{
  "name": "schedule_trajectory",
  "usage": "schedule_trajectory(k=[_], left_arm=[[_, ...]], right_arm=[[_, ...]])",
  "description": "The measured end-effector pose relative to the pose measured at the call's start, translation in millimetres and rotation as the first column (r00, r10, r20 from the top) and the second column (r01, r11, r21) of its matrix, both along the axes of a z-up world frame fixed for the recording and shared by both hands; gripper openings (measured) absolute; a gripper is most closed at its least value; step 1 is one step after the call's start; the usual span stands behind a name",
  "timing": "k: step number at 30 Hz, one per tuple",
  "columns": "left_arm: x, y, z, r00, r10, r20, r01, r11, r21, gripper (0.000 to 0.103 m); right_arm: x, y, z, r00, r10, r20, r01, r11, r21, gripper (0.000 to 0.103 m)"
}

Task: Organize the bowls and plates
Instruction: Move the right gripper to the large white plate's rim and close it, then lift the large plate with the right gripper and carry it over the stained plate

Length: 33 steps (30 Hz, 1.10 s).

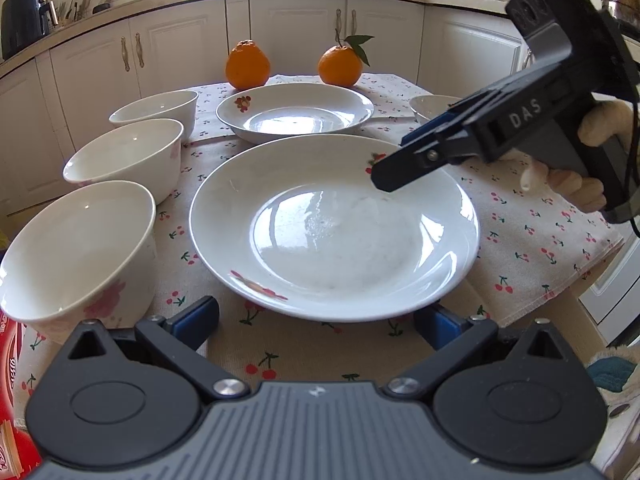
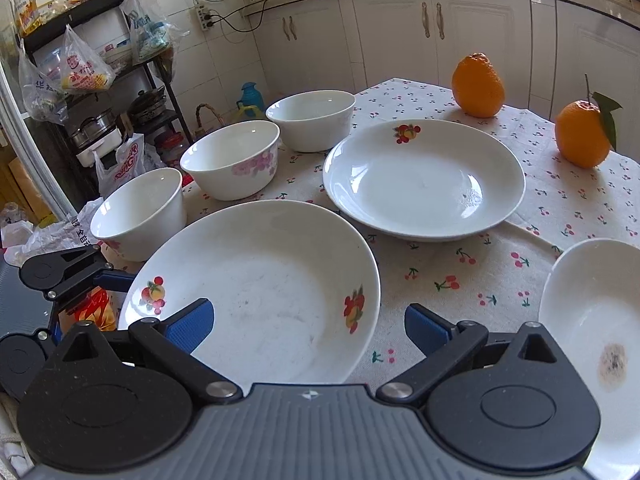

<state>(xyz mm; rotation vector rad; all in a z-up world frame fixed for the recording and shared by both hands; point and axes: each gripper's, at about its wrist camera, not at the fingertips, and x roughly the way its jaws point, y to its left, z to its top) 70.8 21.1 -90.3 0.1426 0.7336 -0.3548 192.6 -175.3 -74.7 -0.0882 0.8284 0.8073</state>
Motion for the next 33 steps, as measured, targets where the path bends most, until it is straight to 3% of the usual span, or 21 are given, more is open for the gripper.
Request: schedule_trajectory(k=[5, 14, 33], left_arm=[[-3, 0, -1, 1.000, -0.005, 0.015, 0.005, 1.000, -0.002, 0.102], [-5, 0, -2, 0.999, -0.020, 0.030, 0.020, 1.000, -0.003, 0.102], [-2, -6, 0, 0.998, -0.048, 0.041, 0.048, 0.999, 0.003, 0.101]], right_arm=[[25, 8, -5, 0.999, 0.037, -0.034, -0.037, 0.999, 0.010, 0.089], [51, 21, -11, 0.990, 0.108, -0.090, -0.107, 0.994, 0.020, 0.077], [55, 23, -13, 0.981, 0.150, -0.123, -0.145, 0.988, 0.046, 0.074]])
